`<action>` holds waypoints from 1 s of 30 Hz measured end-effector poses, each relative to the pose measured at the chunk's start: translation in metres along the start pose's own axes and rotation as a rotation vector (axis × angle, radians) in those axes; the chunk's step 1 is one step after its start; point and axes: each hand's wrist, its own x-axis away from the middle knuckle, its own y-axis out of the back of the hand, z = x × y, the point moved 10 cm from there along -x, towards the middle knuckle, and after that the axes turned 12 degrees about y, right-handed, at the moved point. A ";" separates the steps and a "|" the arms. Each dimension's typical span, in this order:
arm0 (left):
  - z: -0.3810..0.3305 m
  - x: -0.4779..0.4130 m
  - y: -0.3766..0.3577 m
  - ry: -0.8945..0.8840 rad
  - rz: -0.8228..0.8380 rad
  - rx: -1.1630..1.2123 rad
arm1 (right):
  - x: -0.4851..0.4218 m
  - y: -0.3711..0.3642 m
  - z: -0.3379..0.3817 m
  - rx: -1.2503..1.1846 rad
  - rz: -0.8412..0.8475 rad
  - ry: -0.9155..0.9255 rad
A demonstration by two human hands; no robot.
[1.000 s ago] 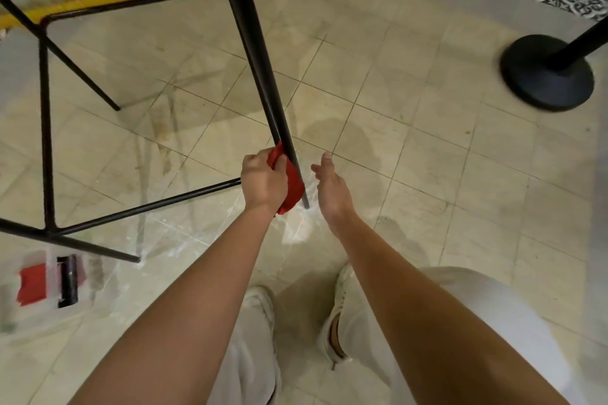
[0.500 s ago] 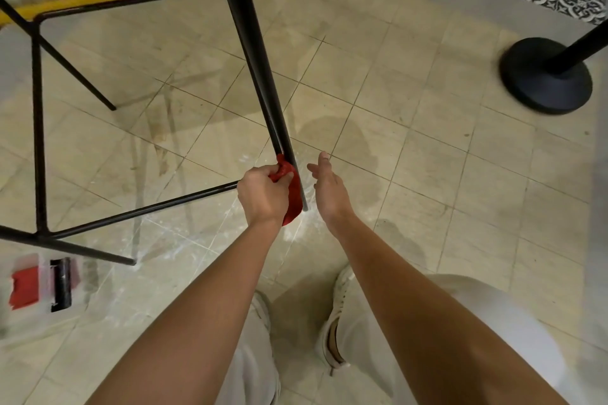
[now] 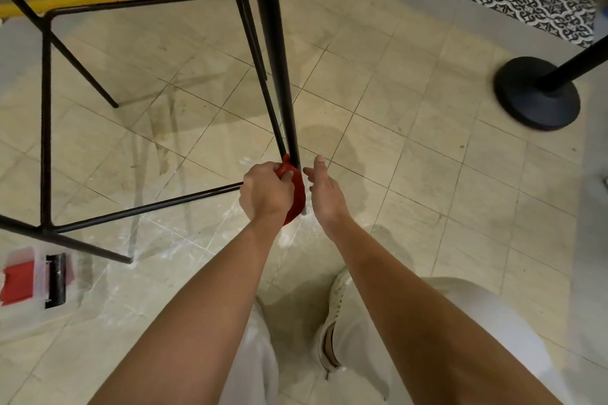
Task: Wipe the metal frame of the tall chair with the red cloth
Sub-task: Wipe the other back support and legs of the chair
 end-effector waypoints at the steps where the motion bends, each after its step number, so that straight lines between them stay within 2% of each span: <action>1: 0.001 -0.001 0.003 -0.014 -0.004 -0.019 | 0.002 -0.002 0.002 0.012 0.002 0.003; 8: 0.035 -0.020 0.029 -0.026 -0.005 -0.107 | 0.008 -0.016 -0.004 0.084 0.002 -0.012; 12: 0.062 -0.028 0.052 -0.006 -0.041 -0.073 | 0.010 -0.036 0.001 0.055 0.016 -0.008; 24: 0.136 -0.061 0.111 0.204 -0.106 -0.084 | 0.015 -0.105 0.017 0.126 0.174 0.007; 30: 0.120 -0.054 0.106 0.153 -0.097 -0.174 | 0.016 -0.132 0.024 0.181 0.220 0.043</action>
